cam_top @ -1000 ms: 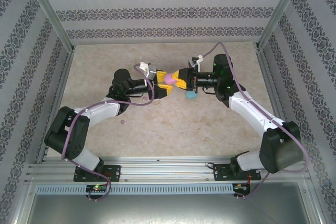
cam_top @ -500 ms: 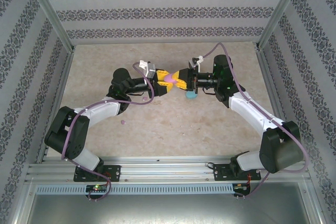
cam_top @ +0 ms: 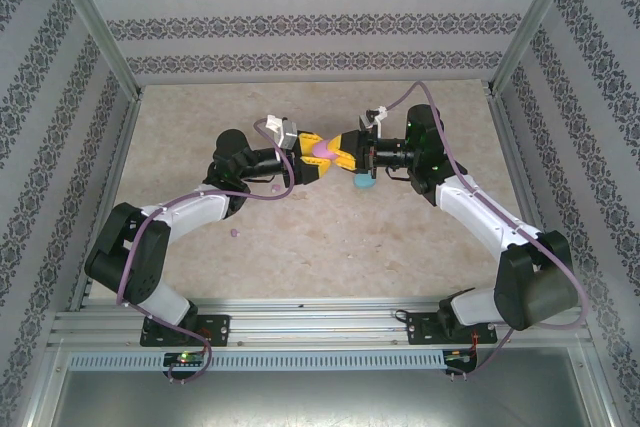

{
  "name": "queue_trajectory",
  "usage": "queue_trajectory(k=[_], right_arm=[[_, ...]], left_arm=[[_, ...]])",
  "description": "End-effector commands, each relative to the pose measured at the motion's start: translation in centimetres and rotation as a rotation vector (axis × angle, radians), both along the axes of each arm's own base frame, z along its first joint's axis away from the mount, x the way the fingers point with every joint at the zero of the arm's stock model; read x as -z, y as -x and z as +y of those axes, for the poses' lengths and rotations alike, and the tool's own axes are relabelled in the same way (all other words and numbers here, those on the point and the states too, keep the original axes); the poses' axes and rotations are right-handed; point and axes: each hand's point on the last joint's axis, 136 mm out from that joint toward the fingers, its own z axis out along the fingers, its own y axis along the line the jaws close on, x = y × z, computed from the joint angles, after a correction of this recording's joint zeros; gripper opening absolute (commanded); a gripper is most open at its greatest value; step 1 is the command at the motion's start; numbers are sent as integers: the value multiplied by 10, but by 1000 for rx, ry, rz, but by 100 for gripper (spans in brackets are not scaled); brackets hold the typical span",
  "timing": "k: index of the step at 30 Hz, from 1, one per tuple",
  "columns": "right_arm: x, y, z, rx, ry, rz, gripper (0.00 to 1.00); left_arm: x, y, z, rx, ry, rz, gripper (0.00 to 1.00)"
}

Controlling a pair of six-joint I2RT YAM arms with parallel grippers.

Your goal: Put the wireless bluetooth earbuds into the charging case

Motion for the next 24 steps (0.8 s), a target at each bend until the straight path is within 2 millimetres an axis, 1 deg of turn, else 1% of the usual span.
queue_trajectory(k=[1, 3, 6, 8, 11, 12, 13, 14, 17, 18, 21, 24], right_arm=[[-6, 6, 3, -17, -17, -22, 11], [-6, 5, 3, -17, -17, -22, 11], [-7, 4, 3, -15, -19, -24, 11], [-7, 5, 3, -16, -19, -23, 11], [-6, 5, 3, -17, -18, -21, 11], [-5, 5, 3, -18, -16, -19, 11], [-3, 5, 3, -18, -15, -16, 11], [-3, 5, 3, -16, -14, -17, 11], [0, 5, 3, -16, -12, -13, 11], [1, 5, 3, -15, -10, -10, 11], [0, 5, 3, -14, -11, -11, 11], [-1, 5, 3, -16, -13, -16, 11]], left_arm=[[-6, 2, -6, 17, -5, -31, 51], [-4, 2, -6, 19, -13, -24, 48], [-3, 2, -6, 17, -16, -24, 47], [-4, 2, -6, 19, -13, -26, 43], [-9, 3, -6, 19, -1, -31, 33], [-10, 3, -6, 20, 3, -35, 31], [-12, 3, -6, 20, 8, -36, 31], [-14, 3, -5, 20, 16, -38, 33], [-18, 4, -5, 21, 31, -45, 45], [-18, 4, -5, 24, 30, -43, 46], [-19, 4, -5, 24, 31, -45, 48], [-20, 4, -6, 26, 32, -42, 47]])
